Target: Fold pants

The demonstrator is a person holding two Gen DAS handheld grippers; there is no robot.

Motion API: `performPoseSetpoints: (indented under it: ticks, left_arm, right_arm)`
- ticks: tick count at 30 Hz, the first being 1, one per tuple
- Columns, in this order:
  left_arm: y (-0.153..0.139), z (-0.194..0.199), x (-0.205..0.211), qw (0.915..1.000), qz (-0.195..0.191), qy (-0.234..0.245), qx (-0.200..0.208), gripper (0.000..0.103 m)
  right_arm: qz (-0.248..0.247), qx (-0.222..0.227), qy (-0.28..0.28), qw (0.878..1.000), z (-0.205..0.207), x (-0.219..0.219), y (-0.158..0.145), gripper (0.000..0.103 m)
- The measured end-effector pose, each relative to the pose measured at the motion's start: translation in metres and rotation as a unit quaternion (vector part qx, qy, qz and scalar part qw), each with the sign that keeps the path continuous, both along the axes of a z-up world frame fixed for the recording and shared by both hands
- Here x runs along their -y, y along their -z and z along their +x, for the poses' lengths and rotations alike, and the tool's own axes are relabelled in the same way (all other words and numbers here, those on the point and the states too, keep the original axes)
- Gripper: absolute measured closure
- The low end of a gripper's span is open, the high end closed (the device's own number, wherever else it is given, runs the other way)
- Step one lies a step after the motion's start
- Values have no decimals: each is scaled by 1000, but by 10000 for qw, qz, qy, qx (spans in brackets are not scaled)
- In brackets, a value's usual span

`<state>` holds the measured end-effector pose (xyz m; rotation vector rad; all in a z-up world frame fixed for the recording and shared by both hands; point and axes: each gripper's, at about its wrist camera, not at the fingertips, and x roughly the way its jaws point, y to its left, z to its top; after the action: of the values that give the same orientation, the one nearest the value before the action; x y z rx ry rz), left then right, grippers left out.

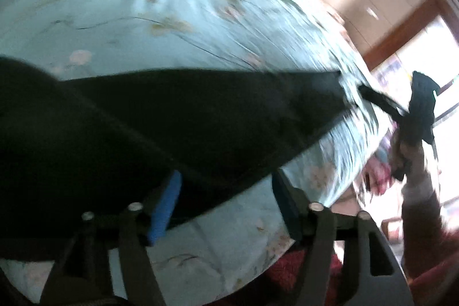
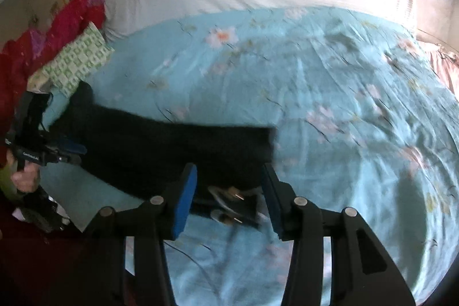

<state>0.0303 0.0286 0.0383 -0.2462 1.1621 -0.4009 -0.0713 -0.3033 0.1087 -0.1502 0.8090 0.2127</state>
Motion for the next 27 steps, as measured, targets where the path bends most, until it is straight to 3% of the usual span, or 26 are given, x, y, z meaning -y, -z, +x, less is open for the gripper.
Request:
performPoseSetpoints:
  ticks: [4, 8, 10, 14, 22, 25, 27]
  left_arm:
    - [-16, 14, -44, 9966, 195, -793, -62, 35]
    - [-24, 43, -87, 9870, 530, -1457, -430, 35]
    - [-23, 60, -100, 9831, 676, -1541, -717, 35]
    - [-8, 98, -129, 9663, 918, -1870, -1514, 35]
    - [8, 156, -140, 9417, 1525, -2006, -2228, 35]
    - [21, 165, -134, 9348, 1876, -1872, -2363, 48]
    - [33, 164, -131, 9327, 1955, -1765, -2461, 78]
  right_arm:
    - [399, -61, -385, 9984, 15, -36, 6, 55]
    - [777, -308, -800, 9933, 36, -81, 23, 55]
    - [871, -439, -1030, 9899, 44, -106, 35, 55]
    - [899, -704, -1417, 9833, 60, -151, 58, 55]
    - [577, -1135, -2152, 9682, 83, -227, 96, 55]
    - [481, -1275, -2344, 9625, 88, -244, 110, 55]
    - [417, -1388, -2351, 9611, 94, -252, 119, 55]
